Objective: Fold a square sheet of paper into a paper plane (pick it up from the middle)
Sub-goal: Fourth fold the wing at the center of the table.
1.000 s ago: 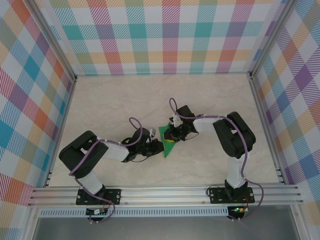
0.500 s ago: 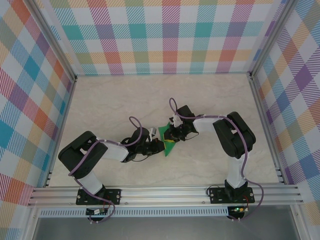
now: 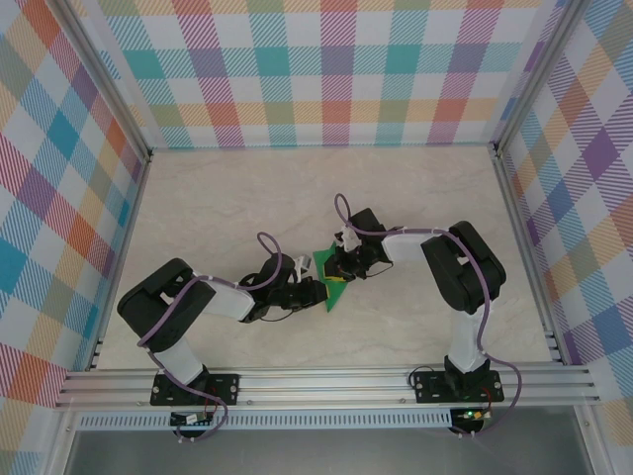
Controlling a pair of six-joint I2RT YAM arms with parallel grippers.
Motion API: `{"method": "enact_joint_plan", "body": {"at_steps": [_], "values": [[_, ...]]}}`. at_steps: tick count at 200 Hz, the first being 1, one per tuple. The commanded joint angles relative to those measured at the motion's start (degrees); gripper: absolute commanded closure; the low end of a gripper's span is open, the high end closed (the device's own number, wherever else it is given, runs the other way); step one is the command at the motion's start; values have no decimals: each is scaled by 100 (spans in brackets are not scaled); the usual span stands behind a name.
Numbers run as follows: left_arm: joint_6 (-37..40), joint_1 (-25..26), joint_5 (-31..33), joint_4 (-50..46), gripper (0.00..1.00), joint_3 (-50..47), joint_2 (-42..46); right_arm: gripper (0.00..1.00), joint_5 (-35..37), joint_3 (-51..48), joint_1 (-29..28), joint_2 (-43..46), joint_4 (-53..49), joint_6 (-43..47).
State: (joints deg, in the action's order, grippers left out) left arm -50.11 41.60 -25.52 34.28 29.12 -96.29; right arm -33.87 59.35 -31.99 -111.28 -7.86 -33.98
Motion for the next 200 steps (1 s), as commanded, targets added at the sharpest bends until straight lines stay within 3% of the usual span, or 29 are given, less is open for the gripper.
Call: {"method": "enact_joint_plan", "body": {"at_steps": [1,62,94,111,152,181,200], "values": [[74,69,-270,139,86,5,-65,84,351,-135,-36,-56,-230,82],[244,172,-423,-16,91,49,-215,84,368,-143,-36,-59,-243,93],[269,197,-497,-4,85,16,-212,84,387,-159,-36,-68,-251,97],[264,197,-244,-227,82,-75,41,84,416,-169,-42,-69,-276,102],[291,206,806,-1407,58,-315,1210,84,452,-211,-36,-8,-284,124],[409,207,1082,-1979,57,-196,1805,84,460,-209,-37,23,-298,124],[399,206,1062,-2017,61,-10,1898,84,460,-200,-33,21,-296,124]]}}
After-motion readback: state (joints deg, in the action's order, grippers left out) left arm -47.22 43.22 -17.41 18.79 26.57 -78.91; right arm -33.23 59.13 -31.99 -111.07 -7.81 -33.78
